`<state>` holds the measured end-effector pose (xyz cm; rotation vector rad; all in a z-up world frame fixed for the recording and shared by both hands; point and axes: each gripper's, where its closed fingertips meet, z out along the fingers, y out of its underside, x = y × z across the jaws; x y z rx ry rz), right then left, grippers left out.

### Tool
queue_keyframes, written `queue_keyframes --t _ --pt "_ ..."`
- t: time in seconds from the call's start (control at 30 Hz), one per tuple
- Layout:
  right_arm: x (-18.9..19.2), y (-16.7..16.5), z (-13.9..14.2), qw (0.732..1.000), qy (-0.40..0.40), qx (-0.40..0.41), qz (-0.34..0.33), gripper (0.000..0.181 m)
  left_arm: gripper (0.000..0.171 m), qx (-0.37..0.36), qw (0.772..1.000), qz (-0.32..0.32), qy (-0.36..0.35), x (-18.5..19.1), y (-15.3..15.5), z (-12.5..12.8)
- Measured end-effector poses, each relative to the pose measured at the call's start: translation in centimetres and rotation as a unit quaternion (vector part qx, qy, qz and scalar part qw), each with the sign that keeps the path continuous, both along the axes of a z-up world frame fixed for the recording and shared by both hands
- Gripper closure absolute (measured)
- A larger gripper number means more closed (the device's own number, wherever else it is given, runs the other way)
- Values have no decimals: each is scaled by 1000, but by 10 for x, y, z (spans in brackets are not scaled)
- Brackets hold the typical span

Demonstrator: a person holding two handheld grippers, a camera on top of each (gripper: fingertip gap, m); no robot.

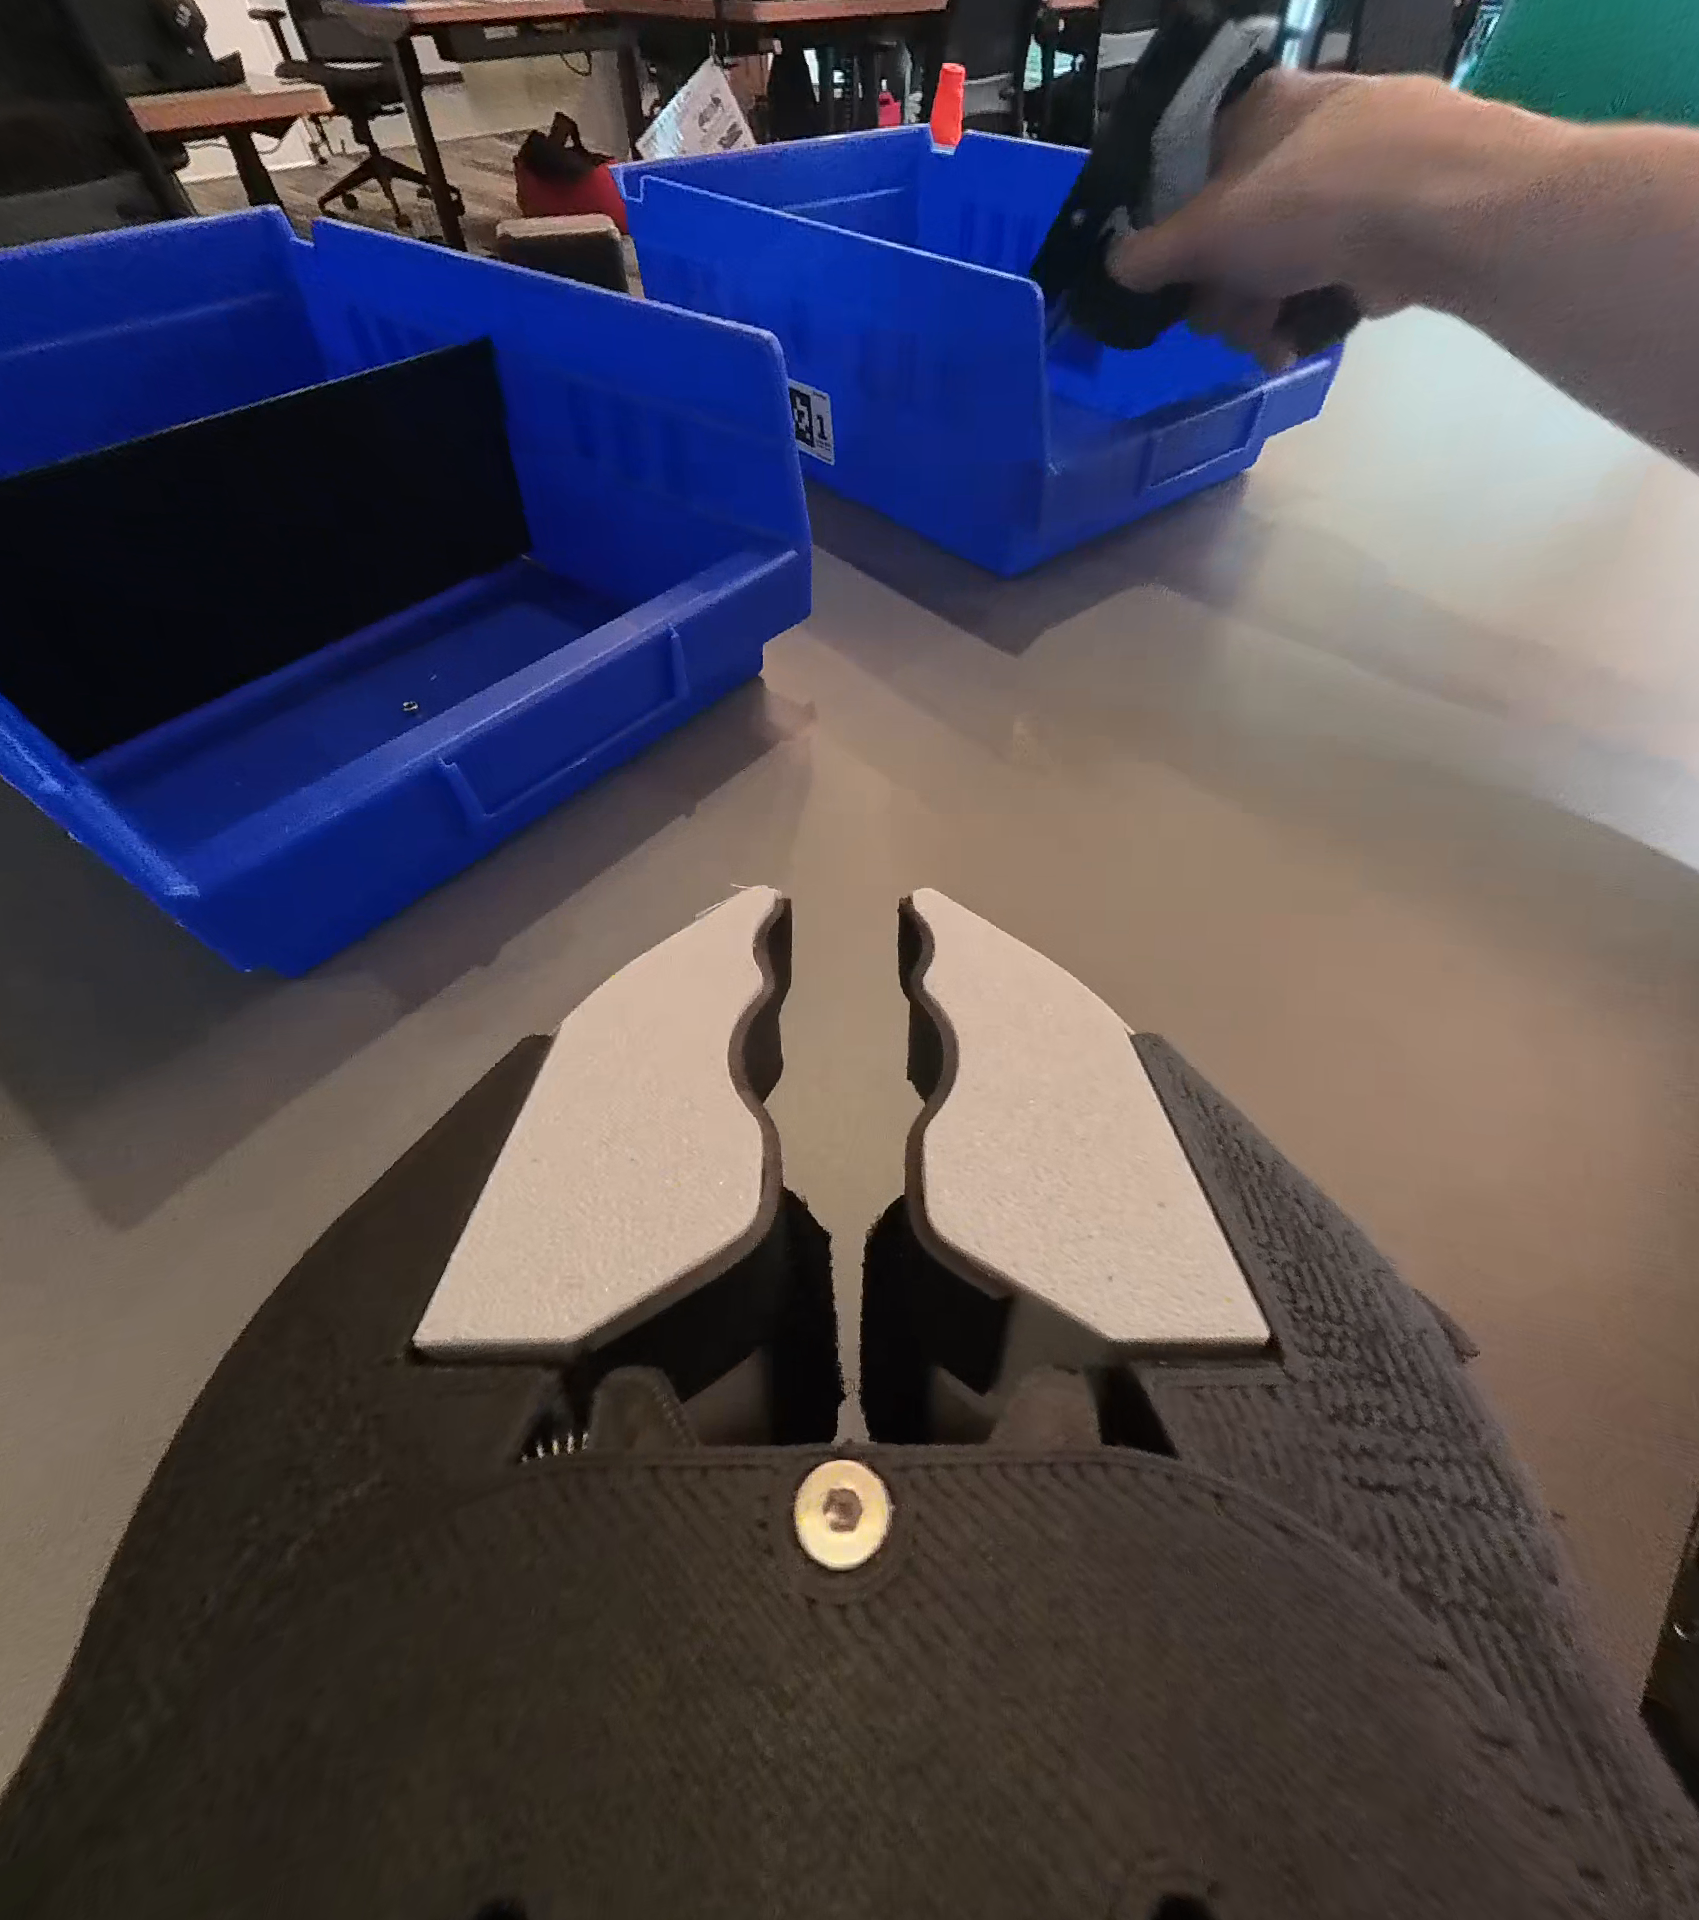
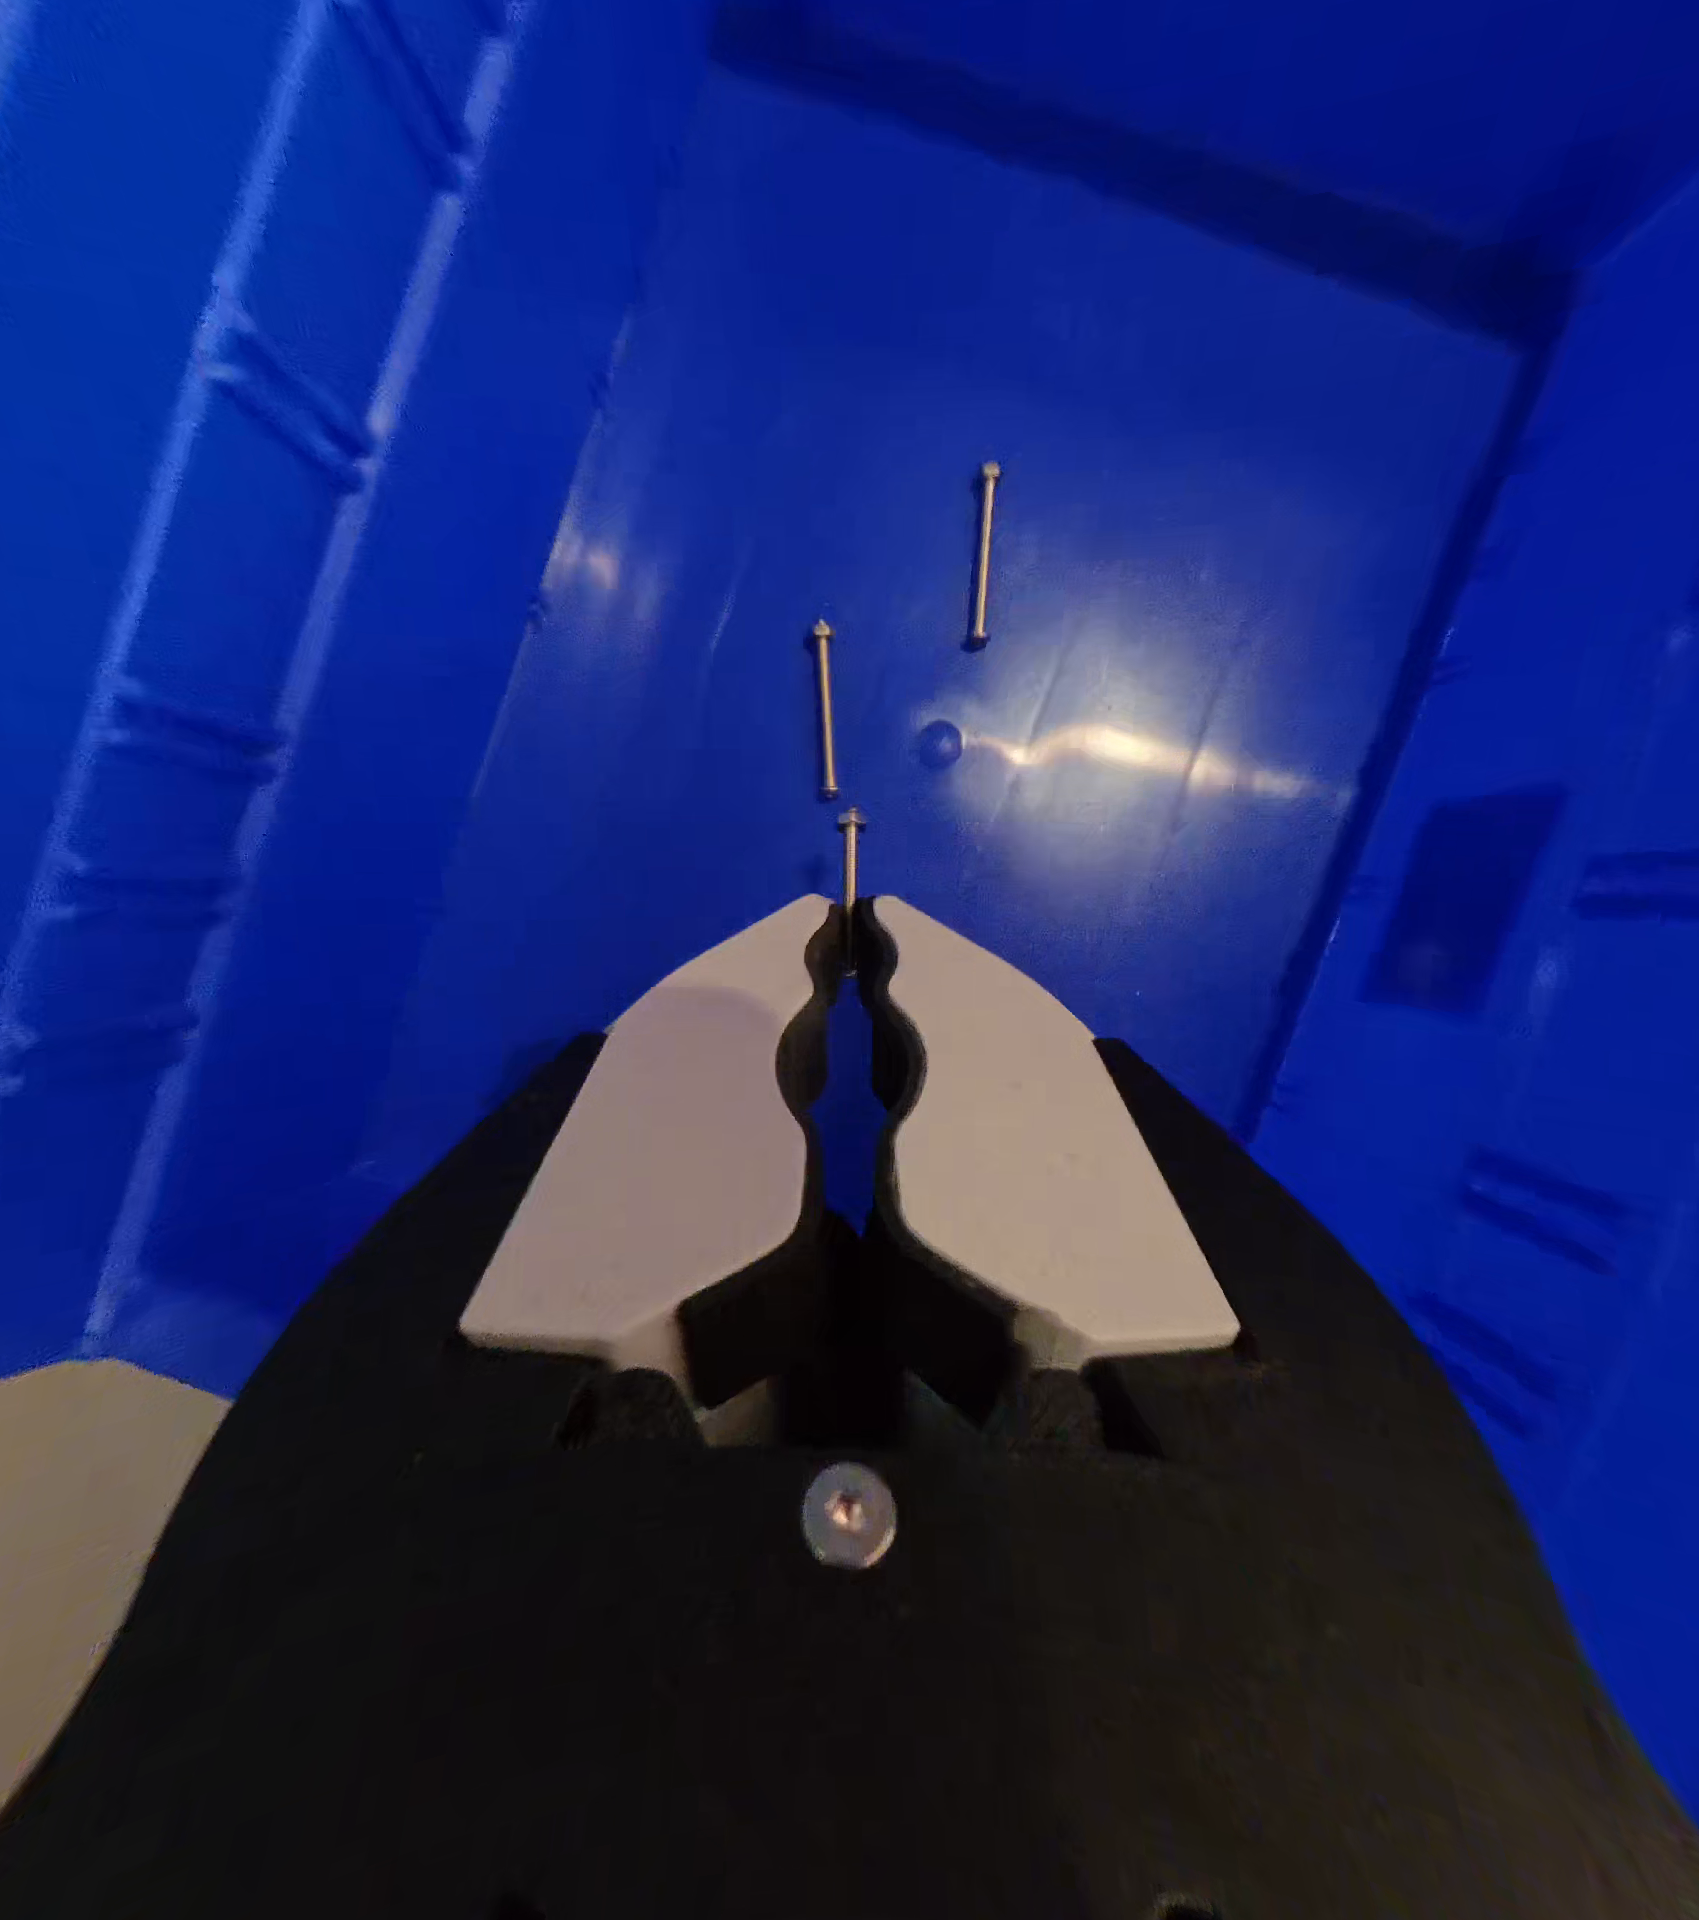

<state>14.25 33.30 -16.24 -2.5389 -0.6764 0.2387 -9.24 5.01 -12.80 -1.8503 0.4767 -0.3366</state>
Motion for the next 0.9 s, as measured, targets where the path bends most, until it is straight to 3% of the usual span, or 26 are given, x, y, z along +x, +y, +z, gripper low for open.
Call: queue_keyframes --t 0.13,0.53,0.63,0.77,0.9 --pt "6 7 -15 998 -18 -56 -15 178 154 -1 1000 1 -6 -3 -1 0" --pt "6 7 -27 995 -24 -99 -15 178 155 8 1000 -1 -15 -6 -3 8" --pt "6 6 -27 993 -24 -117 -15 174 155 10 1000 0 -17 -7 -3 10" --pt "9 10 -25 993 -36 -114 -26 151 156 14 1000 1 -19 -9 -4 12" --pt "6 18 -6 997 -23 -69 -24 148 156 17 1000 5 -17 -12 -4 15"
